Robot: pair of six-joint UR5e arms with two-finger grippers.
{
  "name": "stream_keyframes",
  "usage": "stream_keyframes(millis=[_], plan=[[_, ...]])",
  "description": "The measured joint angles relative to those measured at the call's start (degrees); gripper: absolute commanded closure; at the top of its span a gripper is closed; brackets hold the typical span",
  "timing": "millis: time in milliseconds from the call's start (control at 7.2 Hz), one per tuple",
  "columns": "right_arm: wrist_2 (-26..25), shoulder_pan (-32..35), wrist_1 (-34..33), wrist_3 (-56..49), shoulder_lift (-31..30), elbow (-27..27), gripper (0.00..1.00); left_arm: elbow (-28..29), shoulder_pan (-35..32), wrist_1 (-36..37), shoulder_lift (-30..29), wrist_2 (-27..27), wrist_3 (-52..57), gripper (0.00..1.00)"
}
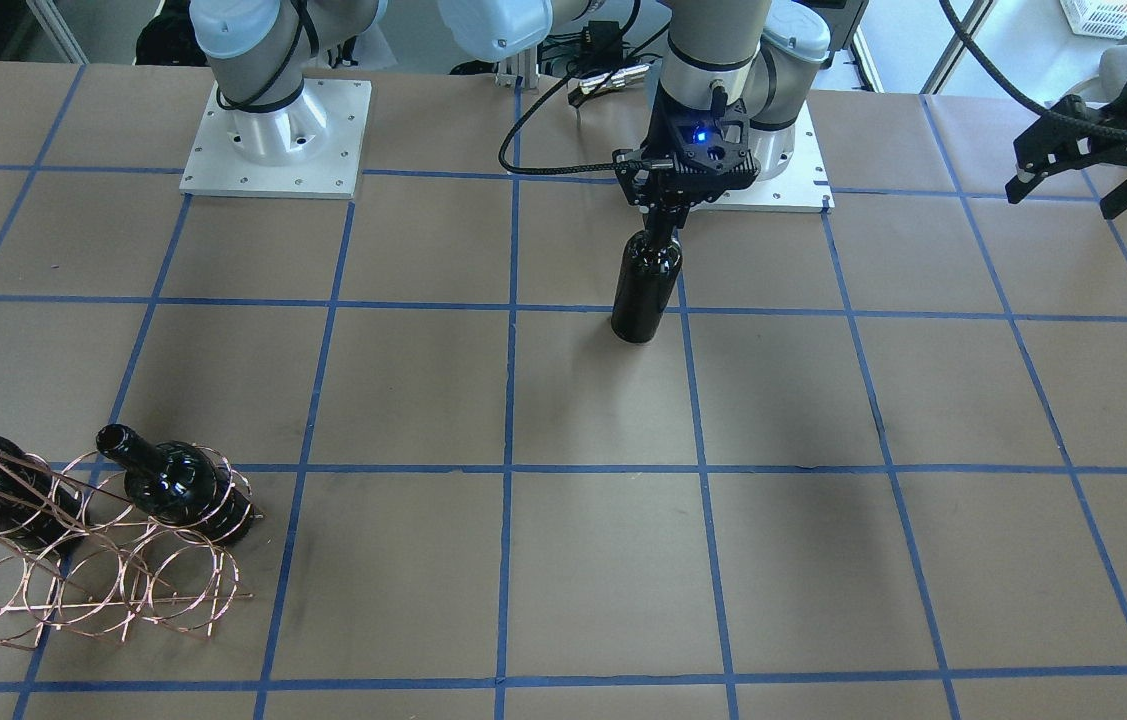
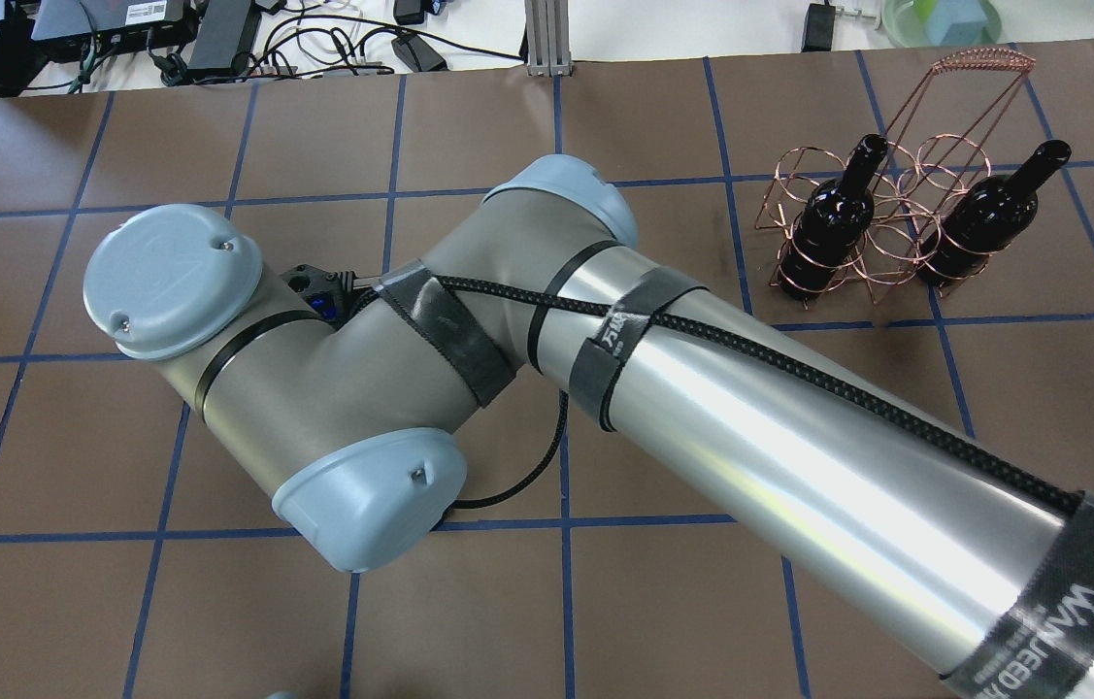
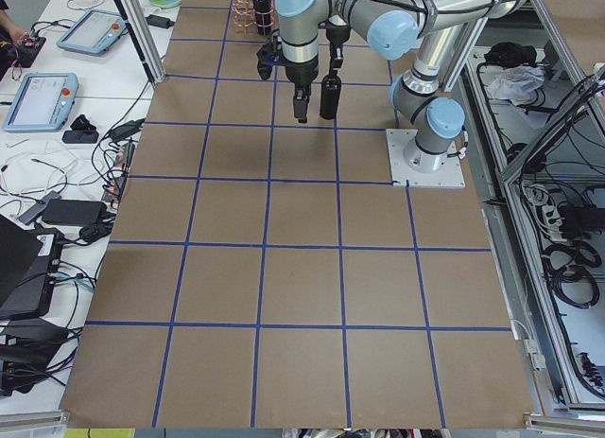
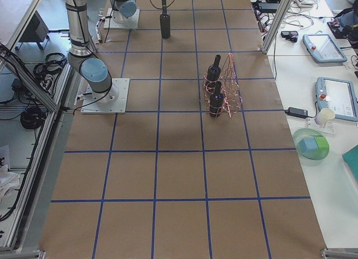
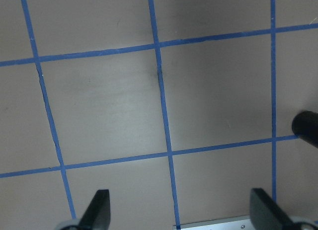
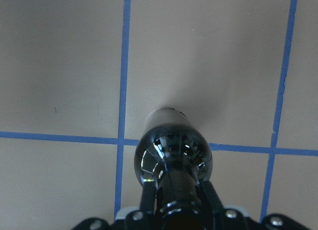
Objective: Place wine into wine basket
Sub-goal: 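Lift the bottle with the right gripper and carry it toward the copper rack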
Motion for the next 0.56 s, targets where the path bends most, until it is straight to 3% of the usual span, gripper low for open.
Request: stream_keyframes(millis=[556], plan=[[-0.14,-0.49,0.13,-2.38,-0.57,-0.28,1.00,0.00,-0.22,0.06,0.03,-0.02,-0.23,0.00]])
